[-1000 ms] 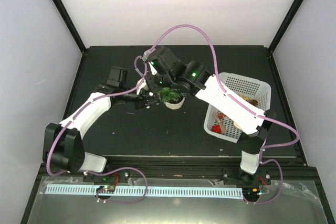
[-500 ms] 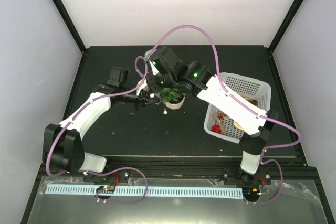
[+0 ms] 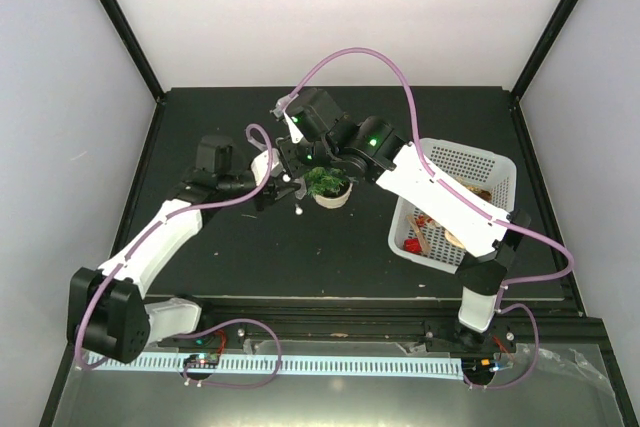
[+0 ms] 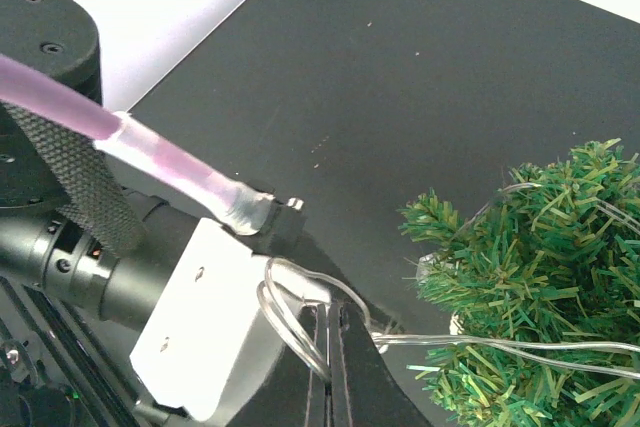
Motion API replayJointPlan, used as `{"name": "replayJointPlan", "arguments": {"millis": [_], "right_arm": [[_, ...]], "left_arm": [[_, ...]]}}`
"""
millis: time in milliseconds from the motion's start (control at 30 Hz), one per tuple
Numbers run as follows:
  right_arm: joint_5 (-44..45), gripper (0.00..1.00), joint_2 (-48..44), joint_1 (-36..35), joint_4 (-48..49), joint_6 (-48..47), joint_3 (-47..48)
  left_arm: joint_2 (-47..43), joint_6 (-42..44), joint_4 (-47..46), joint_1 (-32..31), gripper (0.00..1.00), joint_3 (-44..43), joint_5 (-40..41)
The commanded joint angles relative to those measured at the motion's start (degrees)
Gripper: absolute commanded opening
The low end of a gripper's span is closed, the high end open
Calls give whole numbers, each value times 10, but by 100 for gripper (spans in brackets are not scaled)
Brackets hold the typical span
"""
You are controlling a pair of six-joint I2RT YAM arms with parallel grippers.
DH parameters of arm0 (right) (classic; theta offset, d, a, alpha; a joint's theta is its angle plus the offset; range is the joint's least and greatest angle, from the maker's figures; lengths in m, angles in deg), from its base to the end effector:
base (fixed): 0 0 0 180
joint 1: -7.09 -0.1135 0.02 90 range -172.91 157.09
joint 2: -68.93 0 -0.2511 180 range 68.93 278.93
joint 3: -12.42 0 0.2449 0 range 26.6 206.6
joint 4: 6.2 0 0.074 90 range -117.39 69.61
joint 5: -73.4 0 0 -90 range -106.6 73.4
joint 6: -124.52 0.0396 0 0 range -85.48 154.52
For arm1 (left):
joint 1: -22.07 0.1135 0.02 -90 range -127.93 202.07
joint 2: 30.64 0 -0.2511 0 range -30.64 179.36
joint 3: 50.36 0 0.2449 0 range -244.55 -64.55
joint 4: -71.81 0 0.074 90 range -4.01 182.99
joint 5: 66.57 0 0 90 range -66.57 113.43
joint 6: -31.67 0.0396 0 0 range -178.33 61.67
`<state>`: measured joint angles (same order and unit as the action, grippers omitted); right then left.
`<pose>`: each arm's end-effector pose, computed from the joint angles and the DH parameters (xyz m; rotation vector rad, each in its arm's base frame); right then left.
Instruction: Decorate the small christmas tree
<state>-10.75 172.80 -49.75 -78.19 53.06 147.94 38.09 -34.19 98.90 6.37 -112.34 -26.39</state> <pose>0.2086 0.3118 0.4124 -0.7142 2.2252 0.5665 0.2371 -0.0981 0.2633 1.1334 1.6908 -0.8375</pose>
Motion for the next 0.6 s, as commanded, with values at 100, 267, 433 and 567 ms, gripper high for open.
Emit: {"name": "replayJointPlan", "arguments": {"millis": [100, 267, 433, 567], "right_arm": [[-16, 1, -19, 2, 13, 6, 3], [-15, 1, -19, 5, 11, 4, 2], [-22, 1, -19, 9, 13, 4, -2], [-26, 1, -16, 9, 16, 4, 1]], "left_arm": [[40, -39, -69, -10, 32, -26, 3], [68, -28, -46, -35, 31, -53, 32], [55, -29, -64, -36, 32, -38, 44], [51, -34, -68, -38, 32, -38, 29]]}}
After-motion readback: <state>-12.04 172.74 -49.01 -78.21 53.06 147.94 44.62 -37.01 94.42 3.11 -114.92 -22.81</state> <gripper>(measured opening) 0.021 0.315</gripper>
